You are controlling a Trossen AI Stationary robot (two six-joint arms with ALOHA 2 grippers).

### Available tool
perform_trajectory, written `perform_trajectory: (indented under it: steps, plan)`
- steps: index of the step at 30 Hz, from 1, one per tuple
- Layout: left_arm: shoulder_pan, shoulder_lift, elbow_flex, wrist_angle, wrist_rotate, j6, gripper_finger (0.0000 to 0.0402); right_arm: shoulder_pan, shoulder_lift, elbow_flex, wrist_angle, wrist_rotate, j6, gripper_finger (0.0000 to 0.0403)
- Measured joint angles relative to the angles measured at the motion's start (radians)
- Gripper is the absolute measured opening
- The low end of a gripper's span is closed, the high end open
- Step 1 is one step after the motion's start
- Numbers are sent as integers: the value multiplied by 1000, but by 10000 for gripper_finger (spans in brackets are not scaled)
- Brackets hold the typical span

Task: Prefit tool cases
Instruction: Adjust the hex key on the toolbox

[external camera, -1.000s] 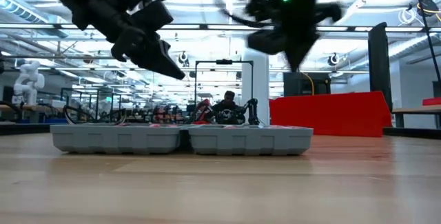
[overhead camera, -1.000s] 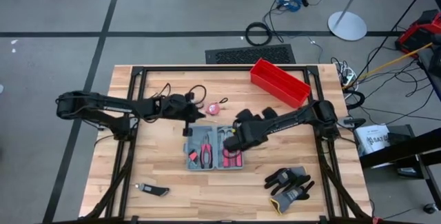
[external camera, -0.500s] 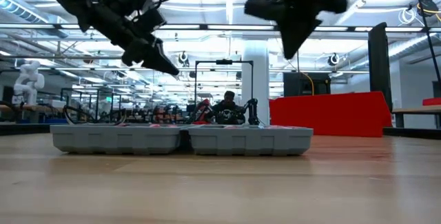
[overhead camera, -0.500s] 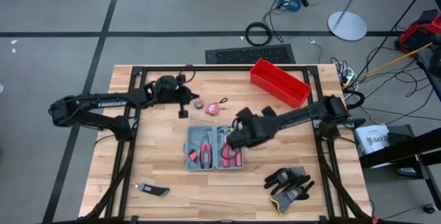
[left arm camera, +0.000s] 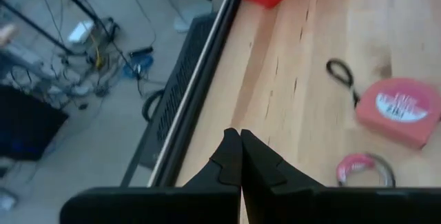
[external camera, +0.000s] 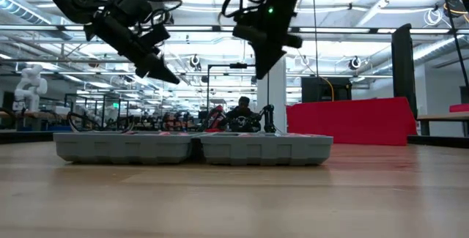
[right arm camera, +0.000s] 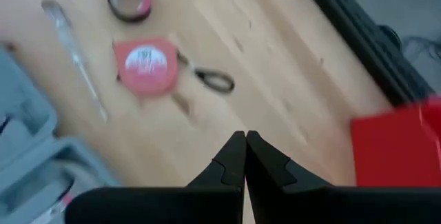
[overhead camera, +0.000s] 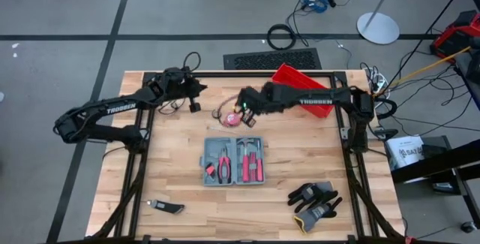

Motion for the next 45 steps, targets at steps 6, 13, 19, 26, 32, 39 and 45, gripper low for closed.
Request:
perform_trajectory:
  steps: [6,13,19,26,32,39,45]
  plan:
    - [53,0,0,-94,1,-1,0,-102,0,0,118,-35,-146,0]
    - [67,0,0,-235,10,-1,0,-137,1,0,295,-98,-177,1]
    - [66,0,0,-240,136,-9,0,-135,25,0,339,-238,-217,43]
    - [66,0,0,-239,137,-36,0,-135,142,0,364,-237,-303,115]
    - [66,0,0,-231,138,-92,0,-134,251,0,505,-240,-331,157]
    - [-22,10,0,-203,244,-102,0,-134,271,0,566,-240,-351,166]
    - [-113,115,-7,-184,206,173,0,-126,201,0,442,-241,-355,167]
